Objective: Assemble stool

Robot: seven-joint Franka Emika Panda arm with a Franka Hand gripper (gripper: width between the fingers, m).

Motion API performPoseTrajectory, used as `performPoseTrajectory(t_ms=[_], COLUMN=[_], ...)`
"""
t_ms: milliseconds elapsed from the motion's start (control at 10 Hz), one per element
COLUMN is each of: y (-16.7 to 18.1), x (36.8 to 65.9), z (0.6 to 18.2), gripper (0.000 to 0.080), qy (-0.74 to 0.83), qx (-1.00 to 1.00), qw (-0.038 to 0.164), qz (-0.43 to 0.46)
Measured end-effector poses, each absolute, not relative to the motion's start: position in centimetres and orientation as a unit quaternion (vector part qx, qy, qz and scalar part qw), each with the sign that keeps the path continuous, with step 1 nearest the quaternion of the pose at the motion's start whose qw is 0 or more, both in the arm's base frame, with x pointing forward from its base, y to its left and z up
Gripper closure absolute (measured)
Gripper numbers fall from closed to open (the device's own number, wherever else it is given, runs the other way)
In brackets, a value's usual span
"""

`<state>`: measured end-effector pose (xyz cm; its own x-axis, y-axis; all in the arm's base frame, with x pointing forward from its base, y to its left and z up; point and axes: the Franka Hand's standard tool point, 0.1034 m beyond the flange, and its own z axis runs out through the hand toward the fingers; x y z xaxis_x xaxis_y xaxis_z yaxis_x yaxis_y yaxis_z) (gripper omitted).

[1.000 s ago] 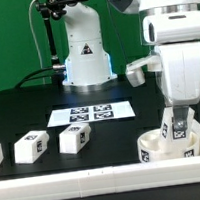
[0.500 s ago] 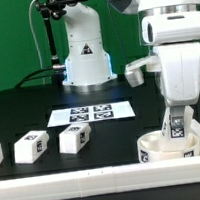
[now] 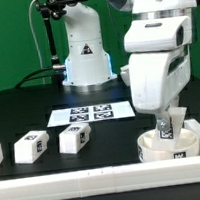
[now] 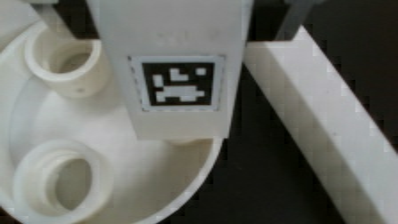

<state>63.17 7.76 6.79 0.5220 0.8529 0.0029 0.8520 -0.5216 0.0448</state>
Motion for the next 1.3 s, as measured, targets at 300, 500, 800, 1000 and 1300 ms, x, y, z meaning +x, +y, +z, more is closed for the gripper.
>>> performPoseTrajectory(t_ms=[300,500,800,1000,1300], y=[7.61,7.59,7.43,7.44,7.72], x=[63.47,63.49,63.53,63.67,63.86], z=[6.79,6.8,6.8,6.75,6.7], gripper=[0.0459,0.0459,0.0459,0.0459,0.0459], qy=[0.394,0.316,0.188,0.104,-0.032], qx=[0.919,0.948,0.981,0.993,0.997], qw=[0.009,0.007,-0.005,-0.012,-0.027], qz=[0.024,0.025,0.04,0.054,0.067])
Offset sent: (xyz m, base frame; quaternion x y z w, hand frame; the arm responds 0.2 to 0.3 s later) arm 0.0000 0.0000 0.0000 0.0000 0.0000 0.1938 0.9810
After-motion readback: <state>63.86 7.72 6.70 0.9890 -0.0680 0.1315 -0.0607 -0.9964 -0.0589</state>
